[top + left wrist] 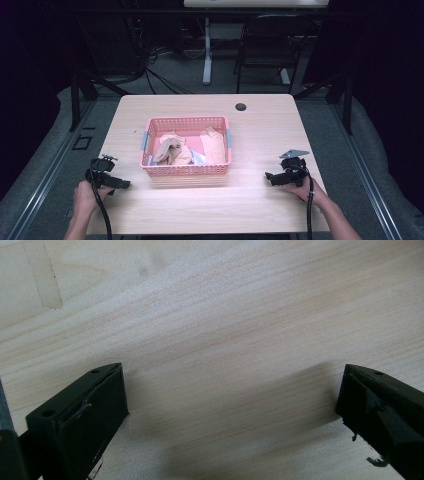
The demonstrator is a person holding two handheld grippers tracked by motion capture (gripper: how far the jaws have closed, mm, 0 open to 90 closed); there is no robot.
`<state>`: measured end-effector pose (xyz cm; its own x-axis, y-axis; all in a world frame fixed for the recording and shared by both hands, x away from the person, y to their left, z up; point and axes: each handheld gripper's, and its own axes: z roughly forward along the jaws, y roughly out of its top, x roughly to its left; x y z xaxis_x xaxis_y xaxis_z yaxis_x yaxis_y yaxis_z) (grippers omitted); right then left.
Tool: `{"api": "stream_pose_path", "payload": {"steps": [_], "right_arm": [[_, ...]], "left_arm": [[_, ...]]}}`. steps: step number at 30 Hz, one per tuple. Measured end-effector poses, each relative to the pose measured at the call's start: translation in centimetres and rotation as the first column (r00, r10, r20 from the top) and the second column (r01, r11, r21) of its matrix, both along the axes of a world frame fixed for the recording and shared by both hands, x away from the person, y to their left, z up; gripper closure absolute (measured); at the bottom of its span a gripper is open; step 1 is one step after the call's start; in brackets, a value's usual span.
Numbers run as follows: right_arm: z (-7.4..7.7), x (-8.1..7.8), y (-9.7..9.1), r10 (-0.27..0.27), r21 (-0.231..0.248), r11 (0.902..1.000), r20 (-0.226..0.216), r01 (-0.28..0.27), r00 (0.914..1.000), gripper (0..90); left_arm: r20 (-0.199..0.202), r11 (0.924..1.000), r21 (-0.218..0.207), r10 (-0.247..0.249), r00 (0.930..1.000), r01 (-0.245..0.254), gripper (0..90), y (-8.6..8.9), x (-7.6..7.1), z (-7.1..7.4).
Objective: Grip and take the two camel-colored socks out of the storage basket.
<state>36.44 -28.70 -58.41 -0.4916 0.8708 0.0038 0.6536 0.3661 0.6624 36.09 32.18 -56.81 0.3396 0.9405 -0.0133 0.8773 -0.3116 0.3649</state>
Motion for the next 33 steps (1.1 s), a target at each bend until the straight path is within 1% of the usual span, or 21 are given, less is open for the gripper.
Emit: {"api": "stream_pose_path", "payload": {"steps": [3,4,5,6,9,10,13,14,15,16,17,19,22,25,26,27,29,30,31,32,33], "right_arm": [[0.0,0.0,0.0,-0.002,-0.003,1.0000,0.000,0.002,1.0000,0.0],[0.0,0.0,0.0,0.000,-0.002,1.0000,0.000,0.000,1.0000,0.0],[0.0,0.0,0.0,0.000,-0.002,1.0000,0.000,0.000,1.0000,0.0],[0.0,0.0,0.0,0.000,-0.001,1.0000,0.001,0.000,1.0000,0.0],[0.0,0.0,0.0,-0.001,-0.001,1.0000,0.002,0.001,1.0000,0.0],[0.0,0.0,0.0,-0.001,-0.001,1.0000,0.002,0.001,1.0000,0.0],[0.0,0.0,0.0,-0.002,-0.001,1.0000,0.002,0.002,1.0000,0.0],[0.0,0.0,0.0,-0.003,-0.001,1.0000,0.001,0.003,1.0000,0.0],[0.0,0.0,0.0,-0.003,-0.001,1.0000,0.001,0.003,1.0000,0.0],[0.0,0.0,0.0,-0.001,0.003,1.0000,0.000,0.001,1.0000,0.0],[0.0,0.0,0.0,-0.001,0.003,1.0000,0.000,0.001,1.0000,0.0],[0.0,0.0,-0.1,-0.004,0.003,1.0000,0.001,0.004,1.0000,0.0],[0.0,-0.1,0.0,-0.010,0.003,0.9999,0.001,0.010,0.9999,0.0],[0.0,-0.1,0.0,-0.011,0.002,0.9999,0.001,0.011,0.9999,0.0],[0.0,-0.1,0.0,-0.012,0.003,0.9999,0.002,0.012,0.9999,0.0],[0.0,-0.1,0.0,-0.012,0.003,0.9999,0.002,0.012,0.9999,0.0],[0.0,-0.1,0.0,-0.013,0.003,0.9999,0.003,0.013,0.9999,0.0],[0.0,-0.1,0.0,-0.013,0.004,0.9999,0.003,0.013,0.9999,0.0],[0.0,-0.1,0.0,-0.013,0.003,0.9999,0.002,0.013,0.9999,0.0],[0.0,-0.1,0.0,-0.013,0.003,0.9999,0.003,0.013,0.9999,0.0],[0.0,-0.1,0.0,-0.013,0.003,0.9999,0.003,0.013,0.9999,0.0]], "left_arm": [[-0.013,1.0000,0.005,-0.006,0.9999,0.006,0.1,-0.1,0.0,0.1],[-0.029,0.9999,-0.005,-0.011,0.9995,0.011,0.1,-0.2,0.2,0.2],[-0.029,0.9999,-0.005,-0.011,0.9995,0.011,0.2,-0.2,0.2,0.2],[-0.050,0.9997,-0.015,-0.019,0.9985,0.019,0.2,-0.4,0.3,0.5],[-0.049,0.9996,-0.014,-0.026,0.9985,0.025,0.5,-0.5,0.3,0.9],[-0.052,0.9995,-0.018,-0.029,0.9982,0.028,0.4,-0.4,0.3,1.4],[-0.049,0.9993,-0.021,-0.032,0.9983,0.031,0.2,-0.4,0.3,1.9],[-0.048,0.9988,-0.034,-0.037,0.9982,0.035,0.2,-0.3,0.3,2.6],[-0.048,0.9988,-0.034,-0.037,0.9982,0.035,0.2,-0.3,0.3,2.6],[-0.051,0.9978,-0.045,-0.051,0.9974,0.049,0.3,-0.3,0.3,3.2],[-0.051,0.9978,-0.045,-0.051,0.9974,0.049,0.2,-0.3,0.3,3.2],[-0.042,0.9971,-0.053,-0.058,0.9974,0.055,0.2,-0.3,0.3,3.8],[-0.039,0.9963,-0.051,-0.072,0.9967,0.070,0.2,-0.3,0.4,5.1],[-0.040,0.9962,-0.053,-0.072,0.9966,0.070,0.2,-0.3,0.6,5.7],[-0.042,0.9962,-0.044,-0.077,0.9961,0.075,0.3,-0.2,0.7,6.5],[-0.042,0.9962,-0.044,-0.077,0.9961,0.075,0.6,-0.2,0.7,6.5],[-0.034,0.9954,-0.044,-0.086,0.9957,0.084,0.9,-0.1,1.1,7.9],[-0.033,0.9953,-0.040,-0.089,0.9955,0.088,1.0,-0.1,1.2,8.3],[-0.033,0.9953,-0.040,-0.089,0.9955,0.088,0.9,-0.1,1.2,8.3],[-0.029,0.9948,-0.046,-0.093,0.9953,0.091,0.8,-0.1,1.6,9.2],[-0.029,0.9948,-0.046,-0.093,0.9953,0.091,0.7,-0.1,1.6,9.2]]}}
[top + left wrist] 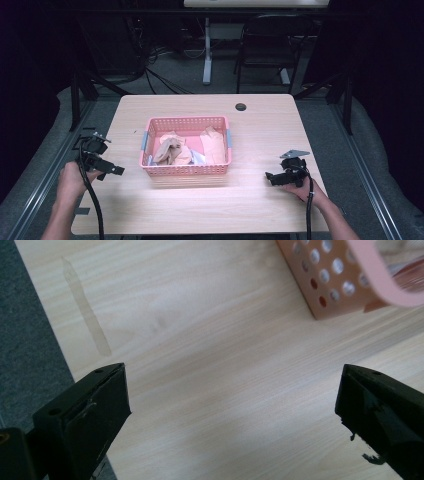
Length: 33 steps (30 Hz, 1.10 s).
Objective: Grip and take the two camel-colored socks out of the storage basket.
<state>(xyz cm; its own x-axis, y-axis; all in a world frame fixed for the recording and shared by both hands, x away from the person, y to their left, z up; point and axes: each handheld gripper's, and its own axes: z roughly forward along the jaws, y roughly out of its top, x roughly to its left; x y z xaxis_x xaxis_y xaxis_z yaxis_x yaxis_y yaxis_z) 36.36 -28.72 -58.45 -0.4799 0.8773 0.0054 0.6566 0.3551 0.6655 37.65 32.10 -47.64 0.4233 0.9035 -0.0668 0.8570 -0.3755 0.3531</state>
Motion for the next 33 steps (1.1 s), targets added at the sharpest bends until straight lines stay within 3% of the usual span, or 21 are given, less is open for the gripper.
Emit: {"api": "stream_pose_path", "payload": {"steps": [5,15,22,30,33], "right_arm": [[0.0,0.0,0.0,-0.003,0.000,1.0000,0.000,0.003,1.0000,0.0],[0.0,0.0,0.0,-0.002,0.000,1.0000,0.000,0.002,1.0000,0.0],[0.0,0.0,0.0,-0.002,0.001,1.0000,0.000,0.002,1.0000,0.0],[0.0,0.0,0.0,-0.004,0.001,1.0000,0.001,0.004,1.0000,0.0],[0.0,0.0,0.0,-0.004,0.000,1.0000,0.001,0.004,1.0000,0.0]], "left_arm": [[0.016,0.9999,0.007,-0.009,0.9998,0.009,0.6,0.2,1.2,2.8],[0.036,0.9991,0.038,-0.020,0.9992,0.019,0.1,-0.5,3.0,6.0],[0.044,0.9977,0.051,-0.046,0.9980,0.044,0.1,-1.8,3.6,7.0],[0.041,0.9927,0.062,-0.106,0.9935,0.103,0.0,-4.7,4.8,7.6],[0.032,0.9893,0.064,-0.133,0.9906,0.131,0.1,-6.7,5.6,7.7]]}}
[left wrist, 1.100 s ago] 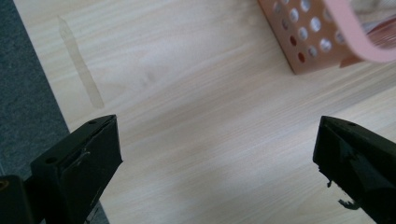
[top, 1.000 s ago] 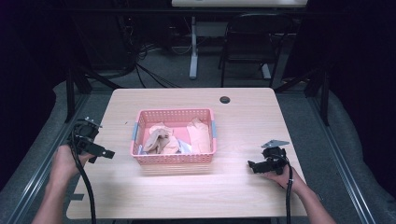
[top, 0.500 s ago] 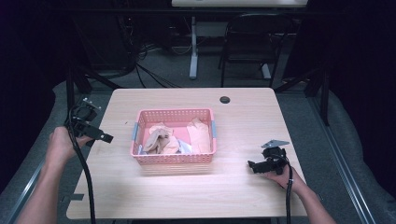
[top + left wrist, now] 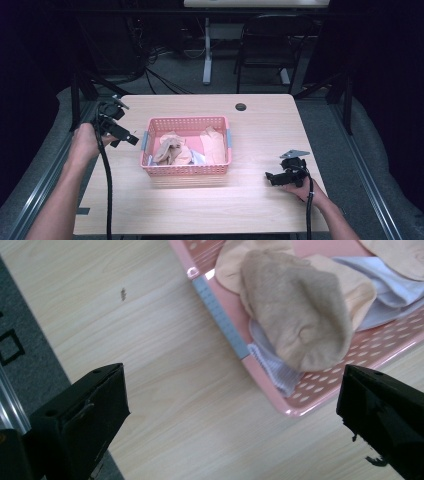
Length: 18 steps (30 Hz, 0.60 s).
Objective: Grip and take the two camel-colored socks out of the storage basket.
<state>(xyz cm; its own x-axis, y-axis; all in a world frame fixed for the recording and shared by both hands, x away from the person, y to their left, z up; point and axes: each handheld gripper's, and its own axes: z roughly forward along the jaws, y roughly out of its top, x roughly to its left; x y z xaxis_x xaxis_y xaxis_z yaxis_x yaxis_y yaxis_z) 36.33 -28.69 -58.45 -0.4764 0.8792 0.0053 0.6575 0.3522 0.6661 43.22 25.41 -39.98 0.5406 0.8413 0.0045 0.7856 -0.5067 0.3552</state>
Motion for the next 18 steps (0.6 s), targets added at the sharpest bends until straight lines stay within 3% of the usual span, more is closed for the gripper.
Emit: {"api": "stream_pose_path", "payload": {"steps": [2,7,9,18], "right_arm": [[0.0,0.0,0.0,0.003,0.000,1.0000,0.000,-0.003,1.0000,0.0],[0.0,0.0,0.0,0.001,0.000,1.0000,0.000,-0.001,1.0000,0.0],[0.0,0.0,0.0,0.002,0.001,1.0000,0.000,-0.002,1.0000,0.0],[0.0,0.0,0.0,0.003,0.001,1.0000,0.001,-0.003,1.0000,0.0]], "left_arm": [[-0.009,0.9998,-0.008,-0.018,0.9998,0.018,0.0,-1.0,0.4,-0.2],[-0.041,0.9978,0.018,-0.062,0.9972,0.063,0.0,-3.4,1.3,-0.7],[-0.044,0.9975,0.020,-0.067,0.9968,0.068,0.0,-3.7,1.4,-0.8],[-0.083,0.9939,-0.024,-0.109,0.9906,0.108,0.0,-6.1,2.6,-1.3]]}}
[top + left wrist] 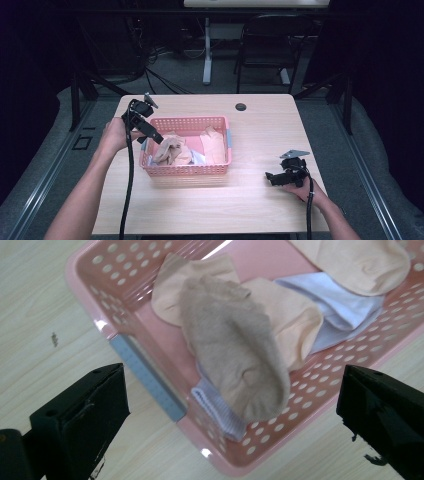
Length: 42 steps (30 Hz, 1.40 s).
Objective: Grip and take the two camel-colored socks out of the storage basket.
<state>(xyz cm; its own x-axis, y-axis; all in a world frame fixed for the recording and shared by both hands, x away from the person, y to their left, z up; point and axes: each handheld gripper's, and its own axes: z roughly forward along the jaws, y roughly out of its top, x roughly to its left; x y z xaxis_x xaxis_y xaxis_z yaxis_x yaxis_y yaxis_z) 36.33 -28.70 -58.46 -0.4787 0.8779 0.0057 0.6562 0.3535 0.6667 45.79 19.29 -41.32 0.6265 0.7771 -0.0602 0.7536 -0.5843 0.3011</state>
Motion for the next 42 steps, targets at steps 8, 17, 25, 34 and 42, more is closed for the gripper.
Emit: {"api": "stream_pose_path", "payload": {"steps": [8,17,25,34,42], "right_arm": [[0.0,0.0,0.0,0.000,0.000,1.0000,0.000,0.000,1.0000,0.0],[0.0,0.0,0.0,0.001,0.000,1.0000,0.000,-0.001,1.0000,0.0],[0.0,0.0,0.0,0.002,0.000,1.0000,0.000,-0.002,1.0000,0.0],[0.0,0.0,0.0,0.000,-0.004,1.0000,0.001,0.000,1.0000,0.0],[0.0,0.0,0.0,0.002,0.000,1.0000,0.001,-0.002,1.0000,0.0]], "left_arm": [[-0.026,0.9995,-0.026,-0.020,0.9995,0.020,0.2,-1.9,0.6,-1.2],[-0.069,0.9994,-0.018,-0.029,0.9972,0.028,0.2,-3.4,1.1,-3.8],[-0.099,0.9996,-0.026,-0.015,0.9949,0.012,6.0,-3.3,1.6,-5.1],[-0.118,0.9996,-0.016,0.021,0.9928,-0.023,33.3,-2.9,2.0,-6.4],[-0.124,0.9987,0.010,0.052,0.9910,-0.051,52.6,-2.5,2.2,-7.0]]}}
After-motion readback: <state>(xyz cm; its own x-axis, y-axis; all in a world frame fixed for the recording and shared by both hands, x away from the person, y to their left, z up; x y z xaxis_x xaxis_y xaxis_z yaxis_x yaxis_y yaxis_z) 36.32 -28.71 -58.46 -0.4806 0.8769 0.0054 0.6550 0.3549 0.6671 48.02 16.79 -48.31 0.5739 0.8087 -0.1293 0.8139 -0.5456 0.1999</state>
